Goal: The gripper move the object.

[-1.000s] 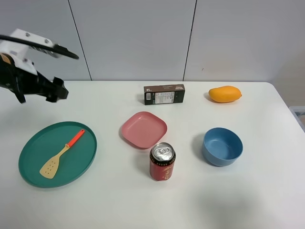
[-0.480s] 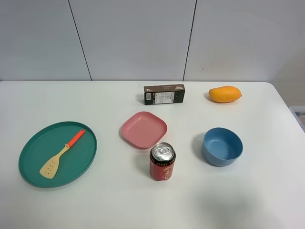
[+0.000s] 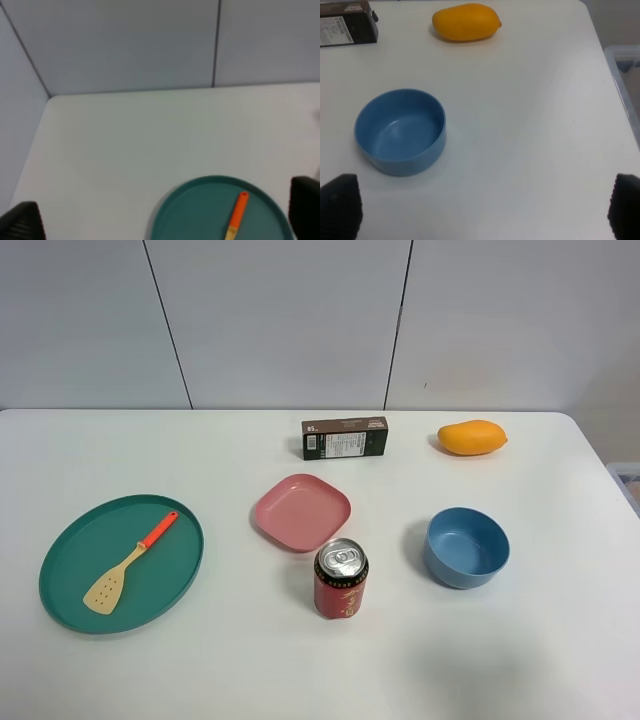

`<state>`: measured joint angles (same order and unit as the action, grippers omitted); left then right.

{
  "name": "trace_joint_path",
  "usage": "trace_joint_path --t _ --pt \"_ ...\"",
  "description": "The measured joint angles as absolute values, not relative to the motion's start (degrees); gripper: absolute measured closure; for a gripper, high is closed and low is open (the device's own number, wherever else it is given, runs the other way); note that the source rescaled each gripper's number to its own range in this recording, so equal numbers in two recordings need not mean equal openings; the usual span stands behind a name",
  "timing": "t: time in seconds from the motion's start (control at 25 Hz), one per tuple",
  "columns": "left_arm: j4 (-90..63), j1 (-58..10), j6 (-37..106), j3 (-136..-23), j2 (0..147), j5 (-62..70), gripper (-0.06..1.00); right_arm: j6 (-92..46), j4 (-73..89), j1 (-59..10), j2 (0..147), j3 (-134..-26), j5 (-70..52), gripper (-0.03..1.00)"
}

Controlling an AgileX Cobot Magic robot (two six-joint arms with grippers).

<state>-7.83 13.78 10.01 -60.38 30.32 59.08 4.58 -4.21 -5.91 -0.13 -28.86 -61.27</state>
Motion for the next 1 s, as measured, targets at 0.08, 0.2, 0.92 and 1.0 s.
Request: trace_joint_path --t 0.08,0.2,0.92,1.0 --pt "-8.11 13.78 9.94 -60.38 27.15 59.94 -0.05 4.58 -4.21 -5.92 -0.13 -28.86 -61.27 -0.03" --pt "-8.35 12.61 9.83 -59.61 23.38 59.69 -0.05 4.58 -4.21 -5.92 -0.13 -28.86 -61.27 -0.03" --pt "-8.82 11.74 9.99 -38.29 3.73 57.45 -0.04 4.58 -4.21 -5.92 -0.13 -28.86 -61.27 -0.03" --pt "-8.76 11.74 9.99 -36.46 3.62 57.57 -0.04 4.58 -4.21 -5.92 -0.13 -28.86 -61.27 -0.03"
